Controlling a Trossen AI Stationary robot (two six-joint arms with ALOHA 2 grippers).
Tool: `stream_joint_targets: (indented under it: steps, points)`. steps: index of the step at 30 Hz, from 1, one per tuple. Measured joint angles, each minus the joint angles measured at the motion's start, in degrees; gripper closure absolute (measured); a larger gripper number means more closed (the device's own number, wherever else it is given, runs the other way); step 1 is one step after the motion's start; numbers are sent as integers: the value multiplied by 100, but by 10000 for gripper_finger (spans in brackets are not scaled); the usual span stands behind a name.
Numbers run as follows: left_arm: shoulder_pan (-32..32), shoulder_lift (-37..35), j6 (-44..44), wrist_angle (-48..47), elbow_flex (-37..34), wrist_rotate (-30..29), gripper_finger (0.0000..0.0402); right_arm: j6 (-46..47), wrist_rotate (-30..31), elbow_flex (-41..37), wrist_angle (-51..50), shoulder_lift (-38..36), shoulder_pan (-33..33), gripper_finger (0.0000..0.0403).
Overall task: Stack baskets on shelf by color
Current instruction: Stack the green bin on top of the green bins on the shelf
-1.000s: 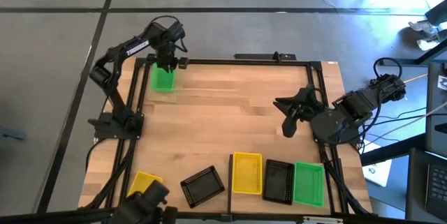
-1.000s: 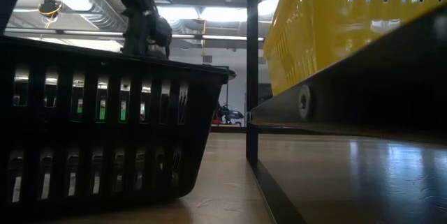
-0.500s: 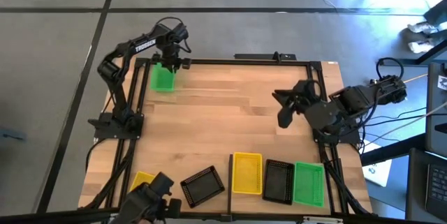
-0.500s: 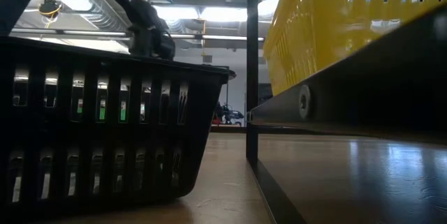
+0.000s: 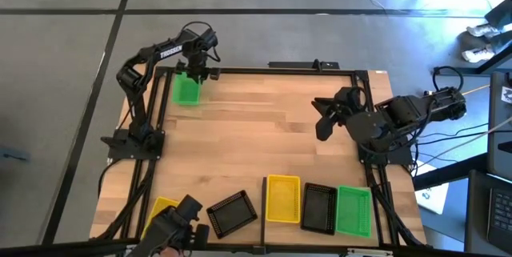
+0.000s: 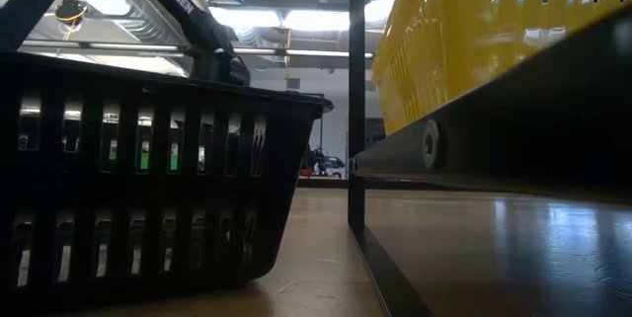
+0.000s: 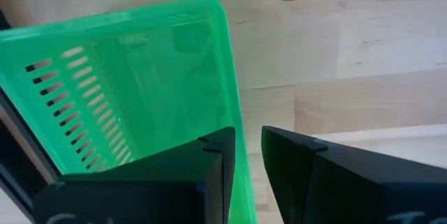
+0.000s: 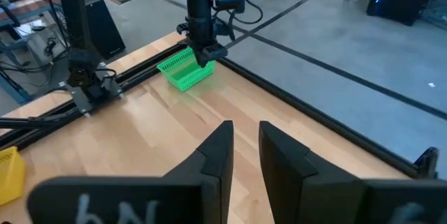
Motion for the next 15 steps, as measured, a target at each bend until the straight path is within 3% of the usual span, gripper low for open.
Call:
stream_joint_targets:
  steps: [15]
  points:
    - [36,49,-5,87,-128,-91,337,-103,-2,0,4,2,-186,336]
